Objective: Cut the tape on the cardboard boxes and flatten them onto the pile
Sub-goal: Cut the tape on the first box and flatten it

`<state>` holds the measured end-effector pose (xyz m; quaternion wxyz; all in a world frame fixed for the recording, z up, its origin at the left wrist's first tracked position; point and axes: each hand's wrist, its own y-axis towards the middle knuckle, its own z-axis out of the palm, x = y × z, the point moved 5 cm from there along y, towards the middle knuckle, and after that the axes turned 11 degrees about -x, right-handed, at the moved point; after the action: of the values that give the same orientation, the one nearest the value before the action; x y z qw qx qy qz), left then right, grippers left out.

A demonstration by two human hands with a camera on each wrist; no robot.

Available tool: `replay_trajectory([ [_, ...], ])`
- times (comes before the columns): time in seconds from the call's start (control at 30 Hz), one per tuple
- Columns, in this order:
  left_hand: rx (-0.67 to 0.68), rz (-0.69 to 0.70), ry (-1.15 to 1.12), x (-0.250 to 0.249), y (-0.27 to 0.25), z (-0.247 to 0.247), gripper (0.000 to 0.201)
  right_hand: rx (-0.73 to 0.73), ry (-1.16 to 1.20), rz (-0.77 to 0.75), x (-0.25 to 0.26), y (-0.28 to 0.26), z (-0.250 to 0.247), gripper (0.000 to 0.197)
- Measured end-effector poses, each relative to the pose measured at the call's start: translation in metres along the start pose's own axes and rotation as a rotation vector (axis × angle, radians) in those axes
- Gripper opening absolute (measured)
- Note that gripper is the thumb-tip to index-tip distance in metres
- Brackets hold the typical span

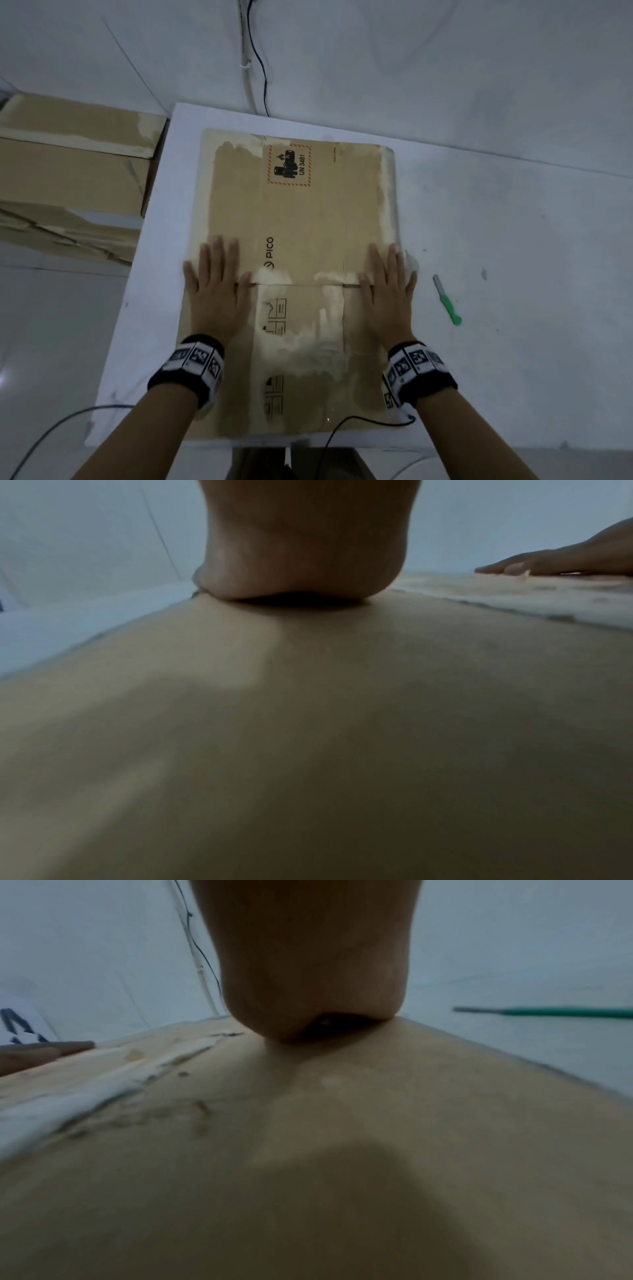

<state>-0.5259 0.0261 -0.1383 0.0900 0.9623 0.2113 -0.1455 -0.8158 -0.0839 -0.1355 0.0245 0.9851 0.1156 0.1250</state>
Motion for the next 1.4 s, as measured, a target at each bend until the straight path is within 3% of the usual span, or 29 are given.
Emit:
replay_trajectory([
  [0.2,0.036,-0.060,0.004,0.004,-0.007,0.000,0.059,0.006,0.059,0.023,-0.004,-0.004,0.008,0.061],
  [0.27,0.038,-0.169,-0.010,0.007,-0.007,-0.007,0.057,-0.020,0.199,0.050,-0.007,-0.004,0.002,0.062],
  [0.33,0.033,-0.421,-0.035,0.011,-0.008,-0.020,0.068,-0.129,0.356,0.207,-0.014,-0.005,-0.011,0.059],
  [0.4,0.000,-0.646,-0.060,0.012,-0.011,-0.037,0.088,-0.222,0.372,0.455,-0.024,-0.015,-0.022,0.050],
  [0.47,0.003,-0.746,-0.126,0.018,-0.008,-0.048,0.094,-0.218,0.401,0.629,-0.033,-0.023,-0.024,0.044],
  [0.53,0.088,-0.780,-0.261,0.030,-0.004,-0.050,0.095,-0.173,0.489,0.667,-0.038,-0.024,-0.029,0.049],
  [0.6,0.196,-0.716,-0.387,0.040,-0.003,-0.049,0.087,-0.081,0.523,0.646,-0.040,-0.023,-0.035,0.052],
  [0.7,0.206,-0.615,-0.565,0.045,-0.015,-0.052,0.062,-0.019,0.544,0.572,-0.036,-0.036,-0.043,0.047],
  [0.9,0.051,-0.538,-0.705,0.026,-0.048,-0.076,0.035,-0.184,0.624,0.490,-0.017,-0.068,-0.072,0.031],
  [1.03,0.014,-0.467,-0.758,0.000,-0.040,-0.101,0.033,-0.277,0.637,0.467,-0.026,-0.063,-0.107,0.049],
  [1.23,0.013,-0.340,-0.830,-0.081,-0.008,-0.125,0.033,-0.394,0.626,0.480,-0.078,-0.048,-0.169,0.034],
  [1.4,0.030,-0.258,-0.873,-0.179,0.004,-0.114,0.031,-0.460,0.592,0.537,-0.161,-0.041,-0.211,0.031],
])
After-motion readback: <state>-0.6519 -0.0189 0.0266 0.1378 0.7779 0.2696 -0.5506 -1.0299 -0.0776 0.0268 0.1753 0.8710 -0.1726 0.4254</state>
